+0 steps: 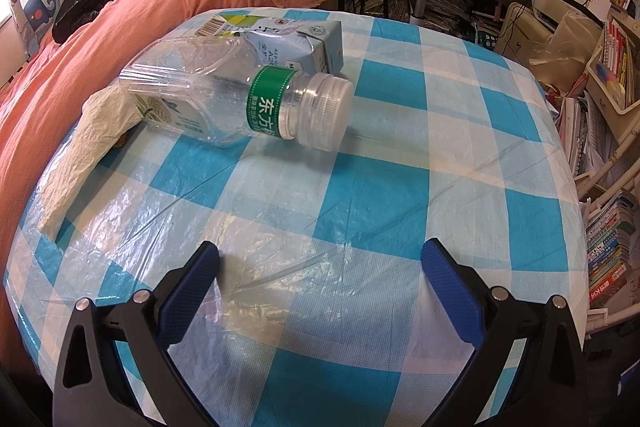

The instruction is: Collect trash

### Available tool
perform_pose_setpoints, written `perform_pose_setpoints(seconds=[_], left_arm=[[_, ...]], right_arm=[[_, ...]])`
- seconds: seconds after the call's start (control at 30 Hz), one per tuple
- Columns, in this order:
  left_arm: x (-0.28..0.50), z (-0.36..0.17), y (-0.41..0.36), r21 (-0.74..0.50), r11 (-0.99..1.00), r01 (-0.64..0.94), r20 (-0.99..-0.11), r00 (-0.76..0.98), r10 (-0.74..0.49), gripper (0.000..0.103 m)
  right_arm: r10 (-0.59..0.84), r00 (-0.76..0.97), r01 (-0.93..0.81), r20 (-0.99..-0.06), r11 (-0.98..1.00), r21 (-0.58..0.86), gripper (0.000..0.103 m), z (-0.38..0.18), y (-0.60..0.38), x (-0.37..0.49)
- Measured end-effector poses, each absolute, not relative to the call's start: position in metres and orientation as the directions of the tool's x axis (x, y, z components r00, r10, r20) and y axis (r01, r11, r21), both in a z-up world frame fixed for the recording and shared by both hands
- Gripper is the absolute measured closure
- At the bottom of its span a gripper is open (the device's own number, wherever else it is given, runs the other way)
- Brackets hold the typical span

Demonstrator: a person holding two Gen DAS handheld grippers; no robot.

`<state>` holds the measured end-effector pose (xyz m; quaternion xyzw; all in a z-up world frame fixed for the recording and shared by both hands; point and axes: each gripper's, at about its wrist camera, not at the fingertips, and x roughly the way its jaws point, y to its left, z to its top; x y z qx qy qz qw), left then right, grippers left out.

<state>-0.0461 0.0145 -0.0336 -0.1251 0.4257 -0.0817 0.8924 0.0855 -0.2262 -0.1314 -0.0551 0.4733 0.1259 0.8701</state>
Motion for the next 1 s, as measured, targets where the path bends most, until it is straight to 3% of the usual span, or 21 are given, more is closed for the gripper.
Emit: perform_pose_setpoints(seconds=[0.67,1.0], left_arm=[[-0.051,-0.03,0.022,-0.353,0.935,0.045,-0.721,0.624,-0.302,0.008],[-0.06,-0.026,0.001,-0.242,0.965,0.101,-0.721,0.647,-0.249,0.008]], right_arm=[[0.167,0.52,-0.271,-0.838,0.962,0.023,0.006,-0.131,-0.226,0.085],[0.167,0.52,-0.271,-0.838,0.962,0.023,0.006,-0.131,-0.226,0.084]])
